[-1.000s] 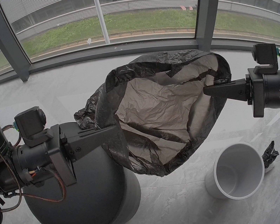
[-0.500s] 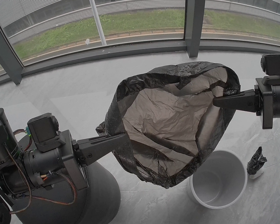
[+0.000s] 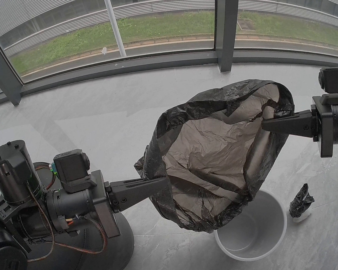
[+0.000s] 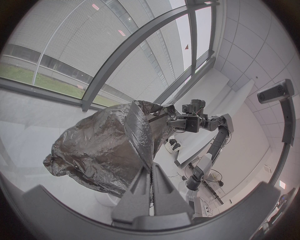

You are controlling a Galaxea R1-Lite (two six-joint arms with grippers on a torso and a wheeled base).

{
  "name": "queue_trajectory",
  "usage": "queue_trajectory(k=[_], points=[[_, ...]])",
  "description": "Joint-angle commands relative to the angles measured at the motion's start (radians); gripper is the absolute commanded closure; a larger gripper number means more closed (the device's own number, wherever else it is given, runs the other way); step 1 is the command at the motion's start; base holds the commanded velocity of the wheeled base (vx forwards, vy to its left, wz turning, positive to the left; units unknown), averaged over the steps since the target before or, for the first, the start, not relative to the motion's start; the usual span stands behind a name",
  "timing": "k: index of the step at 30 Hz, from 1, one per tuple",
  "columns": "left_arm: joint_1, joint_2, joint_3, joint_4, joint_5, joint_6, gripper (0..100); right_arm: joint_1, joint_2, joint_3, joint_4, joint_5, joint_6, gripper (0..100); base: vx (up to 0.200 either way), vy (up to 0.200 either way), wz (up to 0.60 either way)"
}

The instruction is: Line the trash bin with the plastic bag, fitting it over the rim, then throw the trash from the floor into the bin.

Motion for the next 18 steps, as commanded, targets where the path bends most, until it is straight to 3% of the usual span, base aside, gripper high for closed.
queue_trajectory(k=[1, 14, 18], points=[[-0.012, 0.009, 0.015, 0.0, -0.007, -0.004, 100, -0.002, -0.001, 0.009, 0.017, 0.001, 0.0, 100, -0.2, -0.2, 0.0], [-0.012, 0.048, 0.013, -0.002, -0.006, 0.001, 100, -0.019, -0.039, 0.037, 0.031, 0.001, 0.006, 100, -0.2, -0.2, 0.0], [-0.023, 0.064, 0.018, -0.004, -0.003, 0.014, 100, -0.041, -0.053, 0.069, 0.031, 0.002, 0.008, 100, 0.0, -0.15, 0.0]])
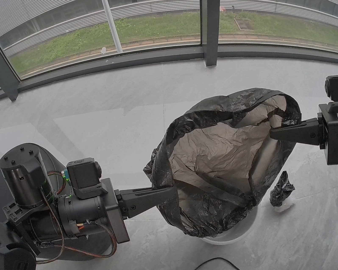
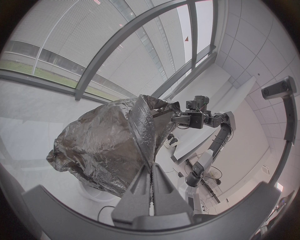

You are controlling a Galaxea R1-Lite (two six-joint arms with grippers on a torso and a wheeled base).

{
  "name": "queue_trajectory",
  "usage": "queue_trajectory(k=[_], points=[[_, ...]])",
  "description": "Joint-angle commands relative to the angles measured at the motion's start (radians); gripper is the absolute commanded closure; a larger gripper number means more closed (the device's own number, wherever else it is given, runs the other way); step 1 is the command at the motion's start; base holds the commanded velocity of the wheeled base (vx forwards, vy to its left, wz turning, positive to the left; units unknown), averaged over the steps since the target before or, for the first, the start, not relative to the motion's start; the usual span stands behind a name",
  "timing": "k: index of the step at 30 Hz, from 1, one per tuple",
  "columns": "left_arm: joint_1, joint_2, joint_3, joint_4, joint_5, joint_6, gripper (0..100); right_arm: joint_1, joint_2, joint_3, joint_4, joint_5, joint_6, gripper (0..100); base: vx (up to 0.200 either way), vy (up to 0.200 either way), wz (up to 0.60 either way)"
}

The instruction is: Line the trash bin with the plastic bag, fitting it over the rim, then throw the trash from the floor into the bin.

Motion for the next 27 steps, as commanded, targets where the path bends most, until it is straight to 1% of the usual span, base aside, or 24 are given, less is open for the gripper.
queue_trajectory(k=[1, 7, 9, 10, 12, 14, 15, 18, 20, 23, 27], points=[[-0.011, 0.025, 0.005, -0.001, 0.002, 0.009, 100, -0.027, -0.022, 0.039, 0.0, 0.001, 0.001, 100, 0.0, 0.0, 0.0], [-0.015, 0.079, 0.033, -0.014, -0.001, 0.009, 100, -0.029, -0.011, 0.069, 0.004, 0.001, 0.003, 100, 0.0, 0.0, 0.0], [-0.015, 0.102, 0.047, -0.036, -0.003, 0.008, 100, -0.029, -0.007, 0.07, 0.017, 0.013, 0.003, 100, 0.0, 0.0, 0.0], [-0.015, 0.128, 0.065, -0.071, -0.012, 0.008, 100, -0.03, 0.002, 0.07, 0.044, 0.048, 0.003, 100, 0.0, 0.0, 0.0], [-0.015, 0.15, 0.082, -0.103, -0.029, 0.006, 100, -0.03, 0.016, 0.066, 0.066, 0.067, 0.003, 100, 0.0, 0.0, 0.0], [-0.015, 0.15, 0.082, -0.103, -0.029, 0.006, 100, -0.03, 0.016, 0.066, 0.066, 0.067, 0.003, 100, 0.0, 0.0, 0.0], [-0.022, 0.162, 0.103, -0.128, -0.046, 0.005, 100, -0.029, 0.033, 0.059, 0.083, 0.091, 0.003, 100, 0.0, 0.0, 0.0], [-0.033, 0.164, 0.125, -0.129, -0.064, -0.003, 100, -0.041, 0.035, 0.036, 0.115, 0.131, 0.006, 100, 0.0, 0.0, 0.0], [-0.045, 0.171, 0.132, -0.129, -0.089, -0.001, 100, -0.059, 0.025, 0.018, 0.15, 0.151, 0.026, 100, 0.0, 0.0, 0.0], [-0.051, 0.199, 0.129, -0.139, -0.104, -0.001, 100, -0.068, -0.011, 0.003, 0.19, 0.166, 0.094, 100, 0.0, 0.0, 0.0], [-0.051, 0.272, 0.131, -0.224, -0.104, -0.004, 100, -0.065, -0.039, 0.003, 0.199, 0.166, 0.178, 100, 0.0, 0.0, 0.0]])
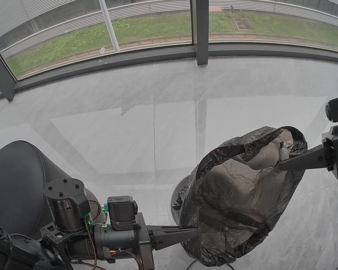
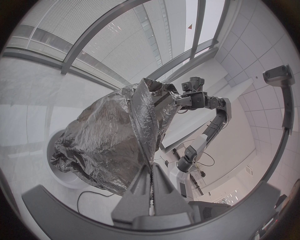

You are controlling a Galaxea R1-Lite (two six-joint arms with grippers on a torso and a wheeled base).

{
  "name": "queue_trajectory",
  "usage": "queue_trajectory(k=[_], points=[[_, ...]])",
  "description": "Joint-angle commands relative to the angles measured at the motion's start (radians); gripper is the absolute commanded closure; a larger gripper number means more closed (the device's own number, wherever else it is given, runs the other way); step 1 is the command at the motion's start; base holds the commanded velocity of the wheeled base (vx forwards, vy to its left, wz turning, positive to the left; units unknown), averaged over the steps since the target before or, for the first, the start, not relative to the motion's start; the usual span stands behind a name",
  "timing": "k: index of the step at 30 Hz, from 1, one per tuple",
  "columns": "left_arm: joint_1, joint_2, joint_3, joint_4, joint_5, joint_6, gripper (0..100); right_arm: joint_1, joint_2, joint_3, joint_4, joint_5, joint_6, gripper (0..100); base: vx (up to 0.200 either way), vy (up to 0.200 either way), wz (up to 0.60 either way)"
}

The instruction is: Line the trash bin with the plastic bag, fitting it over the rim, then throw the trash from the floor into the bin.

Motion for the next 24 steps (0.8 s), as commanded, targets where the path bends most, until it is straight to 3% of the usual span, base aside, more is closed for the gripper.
queue_trajectory(k=[1, 7, 17, 21, 24], points=[[-0.003, 0.107, 0.005, -0.08, -0.002, -0.003, 100, 0.002, -0.039, -0.008, 0.009, 0.004, 0.049, 100, 0.0, 0.0, 0.0], [-0.003, 0.205, 0.012, -0.201, 0.001, -0.003, 100, 0.01, 0.001, 0.004, 0.003, 0.011, 0.047, 100, 0.0, 0.0, 0.0], [0.034, 0.154, 0.252, -0.41, -0.002, -0.012, 100, 0.033, 0.171, -0.01, 0.001, 0.169, 0.05, 100, 0.0, 0.0, 0.0], [0.034, 0.08, 0.367, -0.474, -0.004, -0.1, 100, 0.064, 0.199, -0.016, 0.015, 0.248, 0.058, 100, 0.0, 0.0, 0.0], [0.035, 0.079, 0.411, -0.497, -0.005, -0.141, 100, 0.099, 0.208, -0.016, 0.047, 0.267, 0.105, 100, 0.0, 0.0, 0.0]])
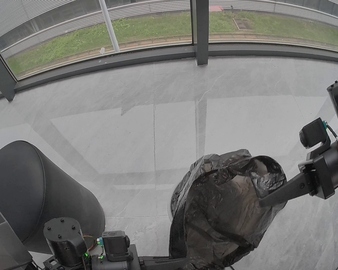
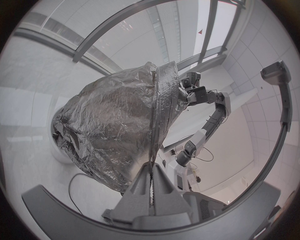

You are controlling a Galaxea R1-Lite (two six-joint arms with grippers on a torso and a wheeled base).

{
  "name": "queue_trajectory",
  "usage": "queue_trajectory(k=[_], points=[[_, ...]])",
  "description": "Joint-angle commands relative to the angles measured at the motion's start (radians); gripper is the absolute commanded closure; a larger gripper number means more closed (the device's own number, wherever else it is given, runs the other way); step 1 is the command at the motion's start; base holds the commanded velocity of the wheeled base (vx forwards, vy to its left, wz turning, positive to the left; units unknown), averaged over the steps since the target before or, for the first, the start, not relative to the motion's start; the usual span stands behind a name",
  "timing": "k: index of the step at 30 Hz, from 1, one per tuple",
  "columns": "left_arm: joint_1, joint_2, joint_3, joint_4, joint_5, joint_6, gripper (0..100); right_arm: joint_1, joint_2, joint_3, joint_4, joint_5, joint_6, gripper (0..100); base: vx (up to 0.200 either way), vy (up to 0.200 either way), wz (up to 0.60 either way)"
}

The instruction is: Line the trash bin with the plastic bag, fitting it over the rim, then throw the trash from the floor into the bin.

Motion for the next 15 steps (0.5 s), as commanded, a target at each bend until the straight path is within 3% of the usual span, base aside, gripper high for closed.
queue_trajectory(k=[1, 5, 11, 15], points=[[0.011, -0.056, 0.096, -0.046, -0.004, -0.047, 100, 0.061, 0.061, -0.006, 0.035, 0.038, 0.063, 100, 0.0, 0.0, 0.0], [0.021, -0.049, 0.093, -0.078, -0.002, -0.054, 100, 0.09, 0.085, 0.004, 0.031, 0.053, 0.116, 100, 0.0, 0.0, 0.0], [0.039, -0.063, 0.115, -0.1, -0.002, -0.054, 100, 0.086, 0.177, 0.0, 0.028, 0.088, 0.119, 100, 0.0, 0.0, 0.0], [0.039, -0.102, 0.142, -0.104, -0.002, -0.056, 100, 0.083, 0.272, -0.007, 0.008, 0.185, 0.105, 100, 0.0, 0.0, 0.0]])
